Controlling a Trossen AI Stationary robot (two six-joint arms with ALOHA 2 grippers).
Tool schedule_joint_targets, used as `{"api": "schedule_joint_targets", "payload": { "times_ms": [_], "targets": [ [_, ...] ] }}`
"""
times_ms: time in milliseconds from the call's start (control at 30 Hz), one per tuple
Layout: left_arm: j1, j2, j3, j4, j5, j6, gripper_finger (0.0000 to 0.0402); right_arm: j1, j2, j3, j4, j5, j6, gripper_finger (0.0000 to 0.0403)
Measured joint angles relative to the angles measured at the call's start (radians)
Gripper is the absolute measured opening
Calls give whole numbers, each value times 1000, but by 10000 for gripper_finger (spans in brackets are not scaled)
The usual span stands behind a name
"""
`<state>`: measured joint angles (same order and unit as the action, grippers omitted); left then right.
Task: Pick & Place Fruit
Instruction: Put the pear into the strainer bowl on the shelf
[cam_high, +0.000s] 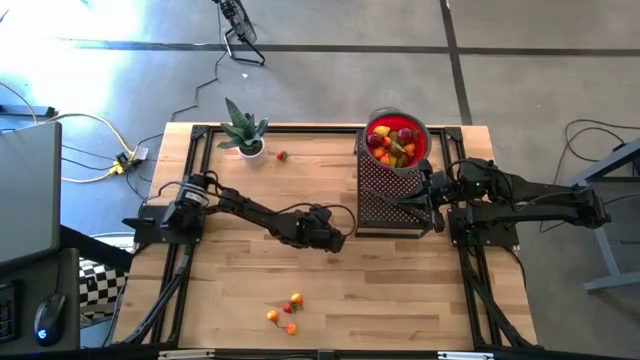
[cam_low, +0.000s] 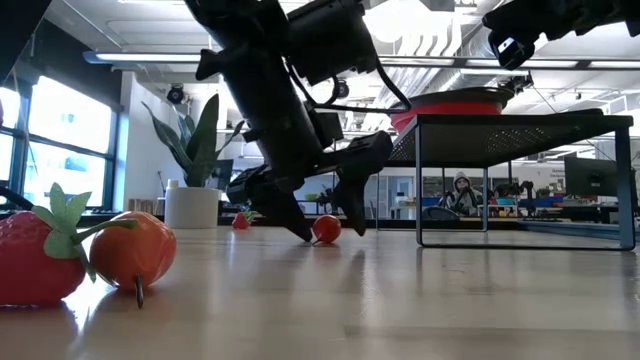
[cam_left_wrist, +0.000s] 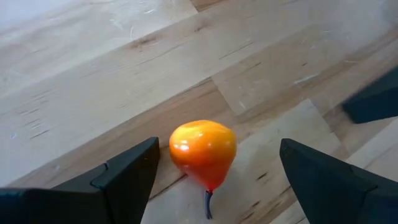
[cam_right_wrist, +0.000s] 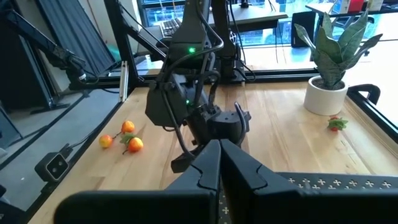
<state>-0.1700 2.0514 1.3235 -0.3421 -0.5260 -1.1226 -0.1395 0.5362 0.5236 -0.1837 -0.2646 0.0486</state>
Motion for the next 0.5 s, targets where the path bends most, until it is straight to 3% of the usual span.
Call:
{"api": "schedule_joint_targets", "payload": {
  "times_ms": [300,500],
  "targets": [
    [0,1,0,-1,0,-10,326,0,0,0,-1,0,0,5],
    [1,1,0,-10,-3,-11,278,0,0,0,-1,0,0,5]
  ]
}}
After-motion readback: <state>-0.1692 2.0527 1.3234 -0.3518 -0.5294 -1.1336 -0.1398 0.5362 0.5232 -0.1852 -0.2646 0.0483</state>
